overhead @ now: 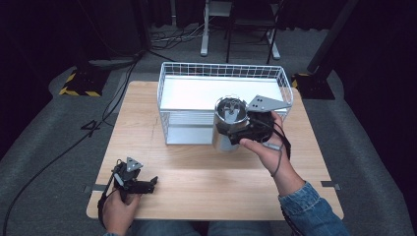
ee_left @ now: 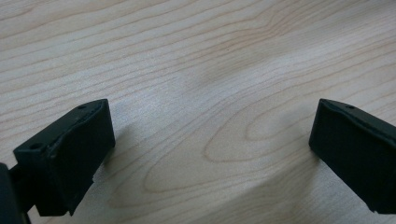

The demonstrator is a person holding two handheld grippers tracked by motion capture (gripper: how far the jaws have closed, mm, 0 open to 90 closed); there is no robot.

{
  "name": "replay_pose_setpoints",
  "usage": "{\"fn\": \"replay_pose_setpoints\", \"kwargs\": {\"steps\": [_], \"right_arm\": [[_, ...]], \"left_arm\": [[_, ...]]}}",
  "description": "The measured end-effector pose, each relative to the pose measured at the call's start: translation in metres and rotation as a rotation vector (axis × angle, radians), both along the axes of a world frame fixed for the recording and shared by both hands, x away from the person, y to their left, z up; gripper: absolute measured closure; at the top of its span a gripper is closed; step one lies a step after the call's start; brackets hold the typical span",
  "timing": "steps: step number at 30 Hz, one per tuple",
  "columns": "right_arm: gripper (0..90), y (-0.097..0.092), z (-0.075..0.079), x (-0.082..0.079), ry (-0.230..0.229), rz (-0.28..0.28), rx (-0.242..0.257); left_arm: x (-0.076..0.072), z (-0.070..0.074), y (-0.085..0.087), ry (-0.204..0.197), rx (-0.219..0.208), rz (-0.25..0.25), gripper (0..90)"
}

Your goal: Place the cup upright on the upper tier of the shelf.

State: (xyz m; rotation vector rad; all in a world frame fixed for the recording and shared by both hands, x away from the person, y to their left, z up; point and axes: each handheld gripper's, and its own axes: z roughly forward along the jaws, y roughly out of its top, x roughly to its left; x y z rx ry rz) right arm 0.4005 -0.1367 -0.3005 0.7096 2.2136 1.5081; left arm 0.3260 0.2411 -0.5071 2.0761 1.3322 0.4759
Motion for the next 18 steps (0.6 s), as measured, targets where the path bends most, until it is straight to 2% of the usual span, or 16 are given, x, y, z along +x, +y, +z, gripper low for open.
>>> {"fn": "replay_pose_setpoints", "kwargs": {"steps": [1,2,8,14,18], "right_arm": [[3.4,0.000,0.007,0.002,0.001,-0.008,0.002],[3.4,0.000,0.007,0.002,0.001,-0.008,0.002],[3.4,0.002,0.033,0.009,-0.018,-0.033,-0.004],[3.5,0.003,0.047,0.018,-0.013,-0.051,0.008],[3.5,0.005,0.060,0.029,0.019,-0.061,0.034]], "left_arm": [[0.000,0.000,0.000,0.000,-0.001,0.000,0.5],[0.000,0.000,0.000,0.000,-0.001,0.001,0.5],[0.000,0.000,0.000,0.000,-0.001,0.001,0.5],[0.000,0.000,0.000,-0.001,-0.002,0.002,0.5],[0.000,0.000,0.000,0.000,-0.001,0.001,0.5]]}}
